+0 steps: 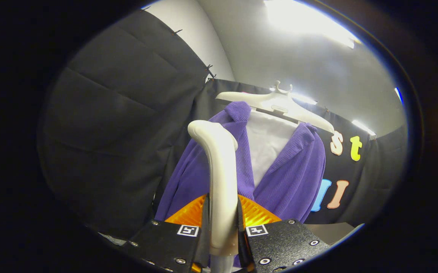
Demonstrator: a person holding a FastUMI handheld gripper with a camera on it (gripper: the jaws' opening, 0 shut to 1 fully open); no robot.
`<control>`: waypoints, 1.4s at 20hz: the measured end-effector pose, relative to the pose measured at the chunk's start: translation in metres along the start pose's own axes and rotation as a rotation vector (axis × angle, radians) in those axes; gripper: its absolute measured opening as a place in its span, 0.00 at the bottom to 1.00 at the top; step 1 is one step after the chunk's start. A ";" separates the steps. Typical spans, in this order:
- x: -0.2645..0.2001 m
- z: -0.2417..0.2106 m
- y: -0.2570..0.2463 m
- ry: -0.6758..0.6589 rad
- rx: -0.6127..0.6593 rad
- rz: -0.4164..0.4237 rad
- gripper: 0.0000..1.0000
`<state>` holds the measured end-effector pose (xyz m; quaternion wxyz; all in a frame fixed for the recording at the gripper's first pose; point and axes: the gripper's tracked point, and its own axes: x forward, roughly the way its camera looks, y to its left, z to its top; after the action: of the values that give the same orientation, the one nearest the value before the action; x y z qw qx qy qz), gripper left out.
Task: Iron the clothes twice with a garment steamer, once on the left side and once on the right side.
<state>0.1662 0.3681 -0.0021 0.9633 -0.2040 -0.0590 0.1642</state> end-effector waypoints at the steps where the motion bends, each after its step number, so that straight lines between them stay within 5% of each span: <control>1: -0.001 -0.008 0.003 0.013 -0.006 0.001 0.31; 28: -0.068 -0.201 0.062 0.305 -0.115 0.165 0.31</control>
<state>0.1208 0.3229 -0.2136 0.9310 -0.2855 0.0952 0.2063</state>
